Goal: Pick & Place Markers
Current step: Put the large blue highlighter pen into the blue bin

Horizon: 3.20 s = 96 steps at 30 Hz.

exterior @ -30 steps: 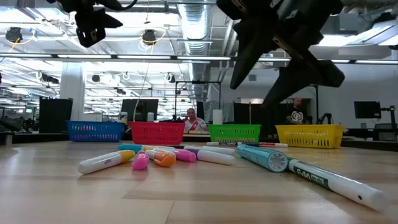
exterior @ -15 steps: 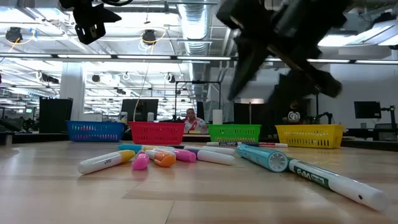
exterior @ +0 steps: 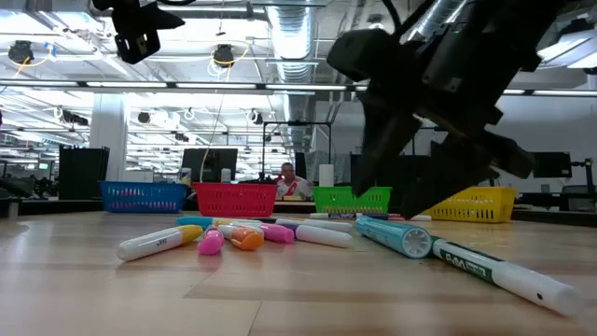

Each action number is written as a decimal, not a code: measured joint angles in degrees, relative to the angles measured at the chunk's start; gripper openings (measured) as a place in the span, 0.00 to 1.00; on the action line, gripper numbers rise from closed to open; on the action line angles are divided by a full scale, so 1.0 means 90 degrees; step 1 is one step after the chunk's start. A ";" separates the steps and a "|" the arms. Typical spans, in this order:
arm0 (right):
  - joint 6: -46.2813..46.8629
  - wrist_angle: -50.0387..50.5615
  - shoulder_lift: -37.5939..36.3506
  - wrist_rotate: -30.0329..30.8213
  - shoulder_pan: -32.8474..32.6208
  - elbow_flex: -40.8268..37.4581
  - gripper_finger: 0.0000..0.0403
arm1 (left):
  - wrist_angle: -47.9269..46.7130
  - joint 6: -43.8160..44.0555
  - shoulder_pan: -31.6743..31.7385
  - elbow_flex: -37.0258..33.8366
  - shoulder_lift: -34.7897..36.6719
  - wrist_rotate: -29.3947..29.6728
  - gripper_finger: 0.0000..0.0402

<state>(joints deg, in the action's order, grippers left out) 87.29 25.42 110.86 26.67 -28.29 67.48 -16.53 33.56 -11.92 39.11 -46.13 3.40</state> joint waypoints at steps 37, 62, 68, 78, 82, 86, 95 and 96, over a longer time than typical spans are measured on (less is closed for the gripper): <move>0.0160 -0.0040 0.0426 -0.0903 0.0451 -0.0021 0.23 | 0.0043 -0.0029 0.0000 0.0002 -0.0009 -0.0002 0.38; -0.0467 0.0652 0.0504 -0.1008 0.0354 0.1033 0.17 | 0.0038 -0.0029 0.0000 0.0002 -0.0012 -0.0002 0.38; -0.1439 0.1021 0.0504 -0.0864 0.0676 0.1631 0.17 | 0.0038 -0.0029 0.0000 0.0002 -0.0012 -0.0002 0.38; -0.3534 0.1692 0.0484 -0.0820 0.1703 0.2693 0.17 | 0.0061 -0.0081 0.0001 0.0002 0.0128 -0.0118 0.38; -0.4241 0.1701 0.0482 -0.1043 0.2132 0.3056 0.17 | 0.0102 -0.0209 0.0000 0.0002 0.0484 -0.0223 0.38; -0.4859 0.1701 0.0480 -0.1343 0.2477 0.3525 0.17 | 0.0144 -0.0202 0.0000 0.0002 0.1000 -0.0221 0.38; -0.6403 0.1656 0.0477 -0.2248 0.2978 0.5012 0.17 | 0.0871 -0.0194 0.0001 0.0002 0.1769 -0.0151 0.38; -0.6565 0.1657 0.0477 -0.2306 0.3011 0.5212 0.17 | 0.1003 -0.0197 0.0000 0.0005 0.1780 -0.0147 0.38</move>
<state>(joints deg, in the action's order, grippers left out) 28.20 40.34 115.15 5.92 -1.19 114.39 -7.51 31.79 -11.92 39.16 -30.11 2.07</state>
